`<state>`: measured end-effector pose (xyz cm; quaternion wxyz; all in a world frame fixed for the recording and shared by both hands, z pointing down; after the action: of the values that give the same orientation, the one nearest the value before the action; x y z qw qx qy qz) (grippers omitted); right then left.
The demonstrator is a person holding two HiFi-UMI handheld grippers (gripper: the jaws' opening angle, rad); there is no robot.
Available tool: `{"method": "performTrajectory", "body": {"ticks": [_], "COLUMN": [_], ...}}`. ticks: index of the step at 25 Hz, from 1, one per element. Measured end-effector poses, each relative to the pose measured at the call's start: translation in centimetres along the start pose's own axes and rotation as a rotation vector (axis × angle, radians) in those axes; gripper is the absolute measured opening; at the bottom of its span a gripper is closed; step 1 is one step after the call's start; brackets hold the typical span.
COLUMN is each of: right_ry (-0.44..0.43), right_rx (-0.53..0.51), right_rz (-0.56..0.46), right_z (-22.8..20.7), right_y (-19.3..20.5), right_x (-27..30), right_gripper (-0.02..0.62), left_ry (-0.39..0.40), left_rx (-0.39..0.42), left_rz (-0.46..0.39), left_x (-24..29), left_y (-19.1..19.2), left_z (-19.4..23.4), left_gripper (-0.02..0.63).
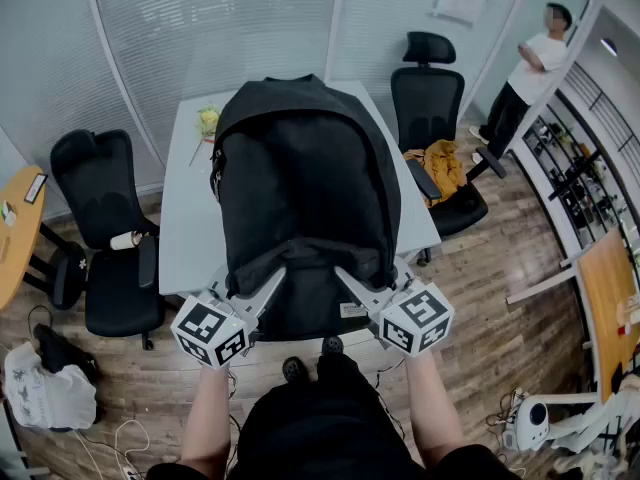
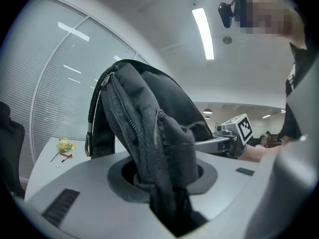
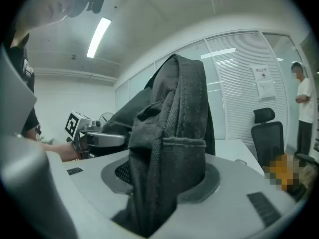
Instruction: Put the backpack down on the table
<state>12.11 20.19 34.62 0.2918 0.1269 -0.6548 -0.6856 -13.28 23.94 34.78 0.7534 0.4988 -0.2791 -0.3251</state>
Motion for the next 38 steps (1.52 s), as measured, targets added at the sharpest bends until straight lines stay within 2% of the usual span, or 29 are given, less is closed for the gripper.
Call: {"method": "performTrajectory", "body": {"ticks": [22, 38], "right_ry": [-0.006, -0.028], "right_rx": [0.023, 0.043], "right_rz": [0.011, 0.035], "right_z": [2.0, -0.2], "right_y": [0.2, 0.9], "right_x": [-0.3, 2.2], "right_gripper": [0.207, 0.199], "left_ry": [0.001, -0.019], "left_rx": [-0.020, -0.053], "left_rz": [-0.006, 0.009], "left_x": [-2.0, 0.0], "left_y": [0.9, 0.9], "left_z": [0.1, 2.5], "left_gripper": [0.132, 0.133]}}
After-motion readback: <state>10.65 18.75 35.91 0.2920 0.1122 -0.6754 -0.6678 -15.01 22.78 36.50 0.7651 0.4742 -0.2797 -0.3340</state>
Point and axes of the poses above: the fingertips, and each gripper's own axes: x forward along the fingers, z to its left, y out of its underside, the point moved 10 cm from there along -x, backward along the fingers, and after that the axes turned 12 degrees about -x, right-handed, at the moved point
